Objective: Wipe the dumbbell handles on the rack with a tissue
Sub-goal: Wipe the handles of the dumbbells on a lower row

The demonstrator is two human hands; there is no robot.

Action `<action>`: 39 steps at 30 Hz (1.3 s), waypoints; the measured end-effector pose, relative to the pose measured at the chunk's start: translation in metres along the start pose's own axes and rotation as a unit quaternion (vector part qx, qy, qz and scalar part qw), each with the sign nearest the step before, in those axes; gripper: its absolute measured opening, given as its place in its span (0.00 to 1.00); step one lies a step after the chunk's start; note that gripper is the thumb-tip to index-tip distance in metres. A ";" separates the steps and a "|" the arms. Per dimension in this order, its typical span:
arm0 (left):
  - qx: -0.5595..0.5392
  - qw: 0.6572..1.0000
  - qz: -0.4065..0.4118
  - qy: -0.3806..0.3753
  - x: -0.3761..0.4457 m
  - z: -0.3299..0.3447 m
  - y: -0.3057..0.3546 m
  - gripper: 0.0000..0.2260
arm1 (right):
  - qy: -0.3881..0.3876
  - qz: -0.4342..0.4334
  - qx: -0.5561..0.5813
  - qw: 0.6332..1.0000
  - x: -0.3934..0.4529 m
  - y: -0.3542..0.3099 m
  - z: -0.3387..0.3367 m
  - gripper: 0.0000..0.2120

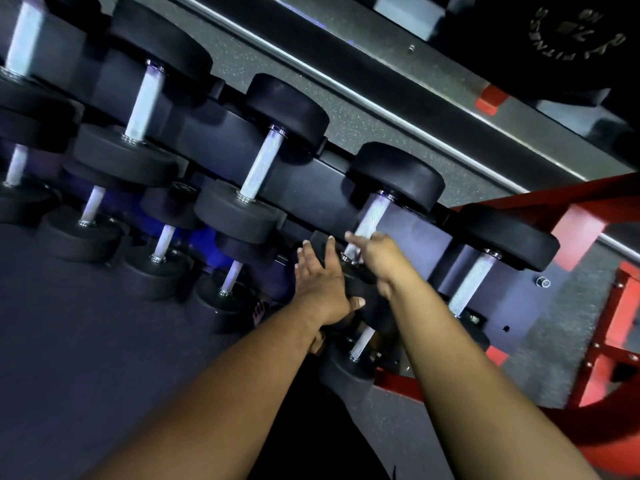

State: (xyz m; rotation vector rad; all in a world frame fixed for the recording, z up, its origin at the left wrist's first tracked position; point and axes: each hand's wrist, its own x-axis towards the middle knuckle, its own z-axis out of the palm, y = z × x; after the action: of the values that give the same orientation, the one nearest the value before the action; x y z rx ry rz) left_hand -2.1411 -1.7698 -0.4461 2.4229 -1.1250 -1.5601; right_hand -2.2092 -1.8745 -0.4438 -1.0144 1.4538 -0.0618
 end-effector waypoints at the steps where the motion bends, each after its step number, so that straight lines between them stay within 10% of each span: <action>1: -0.002 1.000 -0.001 -0.001 0.000 0.000 0.000 0.58 | 0.017 -0.014 0.042 0.999 0.004 -0.011 0.001 0.15; 6: -0.010 1.000 -0.005 0.002 -0.001 0.001 0.000 0.58 | 0.024 -0.033 0.123 0.992 0.012 -0.007 0.000 0.28; 10: -0.016 1.000 -0.008 0.015 0.000 0.003 0.000 0.59 | -0.027 0.020 0.040 0.999 -0.012 0.013 0.006 0.10; 17: -0.011 1.000 0.001 0.013 -0.002 0.002 0.000 0.59 | 0.093 -0.031 0.262 0.960 0.026 -0.042 0.006 0.07; 39: -0.011 1.000 -0.006 0.006 -0.003 0.000 0.001 0.59 | 0.003 0.024 0.219 0.975 0.031 -0.031 -0.005 0.09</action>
State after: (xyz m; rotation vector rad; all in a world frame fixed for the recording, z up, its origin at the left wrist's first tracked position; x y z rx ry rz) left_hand -2.1431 -1.7687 -0.4431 2.4275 -1.0862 -1.5497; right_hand -2.1912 -1.9146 -0.4489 -0.6172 1.3893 -0.3368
